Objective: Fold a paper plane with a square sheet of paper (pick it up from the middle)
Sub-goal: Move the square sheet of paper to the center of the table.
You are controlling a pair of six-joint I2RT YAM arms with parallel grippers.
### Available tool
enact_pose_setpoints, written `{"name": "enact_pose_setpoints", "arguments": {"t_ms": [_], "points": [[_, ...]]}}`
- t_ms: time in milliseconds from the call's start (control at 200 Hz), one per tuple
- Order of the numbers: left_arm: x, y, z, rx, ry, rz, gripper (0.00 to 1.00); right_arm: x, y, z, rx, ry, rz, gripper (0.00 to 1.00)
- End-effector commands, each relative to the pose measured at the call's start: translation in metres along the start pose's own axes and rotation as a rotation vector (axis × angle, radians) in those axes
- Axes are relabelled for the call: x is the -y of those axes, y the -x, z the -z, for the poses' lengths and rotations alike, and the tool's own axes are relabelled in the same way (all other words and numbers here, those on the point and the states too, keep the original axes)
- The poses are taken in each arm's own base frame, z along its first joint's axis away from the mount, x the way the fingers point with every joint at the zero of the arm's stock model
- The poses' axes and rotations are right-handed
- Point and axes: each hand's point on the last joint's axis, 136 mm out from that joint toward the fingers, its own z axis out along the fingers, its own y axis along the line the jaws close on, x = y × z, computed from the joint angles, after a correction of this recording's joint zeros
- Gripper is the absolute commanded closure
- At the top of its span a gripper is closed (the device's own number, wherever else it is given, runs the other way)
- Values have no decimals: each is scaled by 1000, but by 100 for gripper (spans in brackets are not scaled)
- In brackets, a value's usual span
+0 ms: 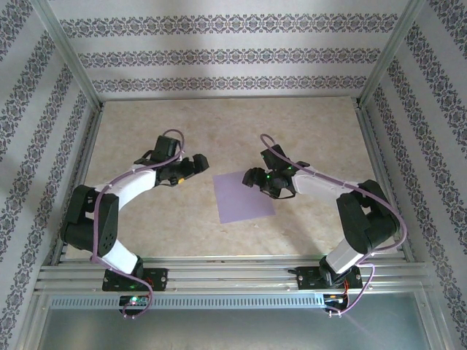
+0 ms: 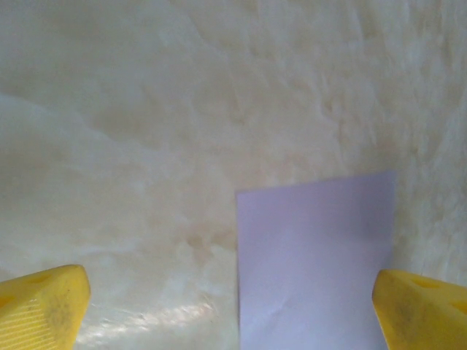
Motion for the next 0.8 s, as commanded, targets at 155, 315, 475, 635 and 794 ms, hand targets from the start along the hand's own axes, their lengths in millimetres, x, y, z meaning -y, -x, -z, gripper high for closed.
{"name": "enact_pose_setpoints", "arguments": {"t_ms": [155, 315, 475, 635, 794], "points": [[27, -29, -15, -83, -9, 35, 0, 39, -23, -17, -55, -147, -44, 28], [23, -39, -19, -77, 48, 38, 0, 48, -50, -22, -29, -164, -262, 28], [14, -41, -14, -42, 124, 38, 0, 32, -63, -32, 24, -116, -446, 25], [17, -49, -12, -56, 147, 9, 0, -6, -52, -37, 33, 14, -450, 25], [24, -59, -13, -81, 184, -69, 0, -16, -21, 8, 167, 100, -355, 24]]}}
